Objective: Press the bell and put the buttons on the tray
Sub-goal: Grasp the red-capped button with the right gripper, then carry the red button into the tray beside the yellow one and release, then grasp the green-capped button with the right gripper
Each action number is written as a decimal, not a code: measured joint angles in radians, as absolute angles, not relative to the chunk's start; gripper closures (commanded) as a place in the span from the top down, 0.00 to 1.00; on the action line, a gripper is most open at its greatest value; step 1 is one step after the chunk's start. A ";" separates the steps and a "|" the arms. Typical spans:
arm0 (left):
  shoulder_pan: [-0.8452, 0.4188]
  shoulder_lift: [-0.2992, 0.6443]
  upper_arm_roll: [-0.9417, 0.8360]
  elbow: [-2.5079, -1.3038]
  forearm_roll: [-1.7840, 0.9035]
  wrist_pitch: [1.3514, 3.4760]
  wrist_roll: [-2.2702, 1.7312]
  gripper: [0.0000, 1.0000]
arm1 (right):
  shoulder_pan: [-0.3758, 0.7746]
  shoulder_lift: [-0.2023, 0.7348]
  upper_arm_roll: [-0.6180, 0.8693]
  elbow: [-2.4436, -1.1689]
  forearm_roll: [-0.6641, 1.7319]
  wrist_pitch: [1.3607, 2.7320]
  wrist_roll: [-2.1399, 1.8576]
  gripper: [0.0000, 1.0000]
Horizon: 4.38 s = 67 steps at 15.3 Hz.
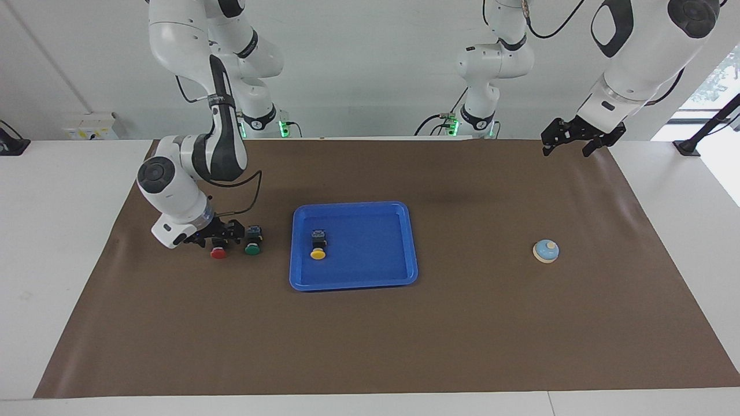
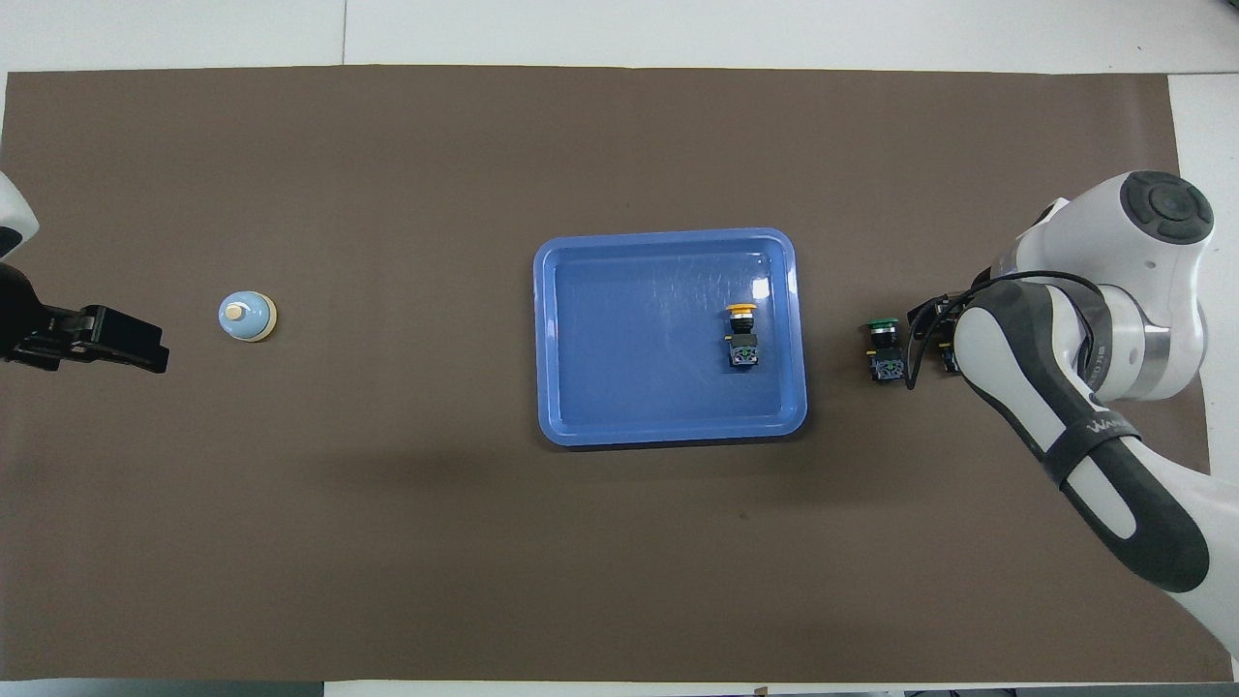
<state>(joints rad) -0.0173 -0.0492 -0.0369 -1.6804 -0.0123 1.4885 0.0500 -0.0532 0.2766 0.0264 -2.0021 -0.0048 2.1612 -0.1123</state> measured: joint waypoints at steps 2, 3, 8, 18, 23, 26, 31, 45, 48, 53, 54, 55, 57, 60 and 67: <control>-0.017 -0.049 -0.037 -1.680 -0.012 1.488 0.050 1.00 | -0.058 0.269 0.026 -2.040 -0.005 2.215 -0.175 1.00; -0.017 -0.049 -0.037 -1.680 -0.012 1.488 0.050 1.00 | -0.062 0.267 0.025 -2.055 -0.005 2.235 -0.215 1.00; -0.017 -0.049 -0.037 -1.680 -0.012 1.488 0.050 1.00 | -0.073 0.260 0.025 -2.075 -0.005 2.260 -0.258 0.32; -0.017 -0.049 -0.037 -1.680 -0.012 1.488 0.050 1.00 | -0.027 0.255 0.052 -2.023 -0.001 2.244 -0.170 0.00; -0.017 -0.049 -0.037 -1.680 -0.012 1.488 0.050 1.00 | 0.203 0.261 0.061 -1.781 0.008 2.020 0.182 0.00; -0.017 -0.049 -0.037 -1.680 -0.012 1.488 0.050 1.00 | 0.314 0.310 0.062 -1.737 0.063 2.025 0.343 0.00; -0.017 -0.049 -0.037 -1.680 -0.012 1.488 0.050 1.00 | 0.400 0.413 0.062 -1.685 0.087 2.086 0.395 0.00; -0.017 -0.049 -0.037 -1.680 -0.012 1.488 0.050 1.00 | 0.441 0.442 0.061 -1.773 0.096 2.240 0.437 1.00; -0.017 -0.049 -0.037 -1.680 -0.012 1.488 0.050 1.00 | 0.440 0.438 0.059 -1.755 0.096 2.189 0.439 1.00; -0.017 -0.049 -0.037 -1.680 -0.012 1.488 0.050 1.00 | 0.362 0.386 0.039 -1.649 0.061 1.983 0.379 1.00; -0.017 -0.049 -0.037 -1.680 -0.012 1.488 0.050 1.00 | 0.333 0.375 0.039 -1.651 0.052 1.973 0.353 1.00; -0.017 -0.049 -0.037 -1.680 -0.012 1.488 0.050 1.00 | 0.303 0.367 0.038 -1.657 0.047 1.965 0.327 1.00; -0.017 -0.049 -0.037 -1.680 -0.012 1.488 0.050 1.00 | 0.259 0.351 0.038 -1.697 0.043 1.963 0.292 1.00; -0.017 -0.049 -0.037 -1.680 -0.012 1.488 0.050 1.00 | 0.204 0.317 0.037 -1.793 0.028 1.984 0.264 1.00; -0.017 -0.049 -0.037 -1.680 -0.012 1.488 0.050 1.00 | 0.122 0.250 0.036 -2.019 0.025 2.154 0.224 1.00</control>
<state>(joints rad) -0.0173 -0.0493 -0.0369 -1.6804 -0.0123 1.4885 0.0500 0.1223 0.2502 0.0358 -2.0192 0.0252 2.1543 0.2242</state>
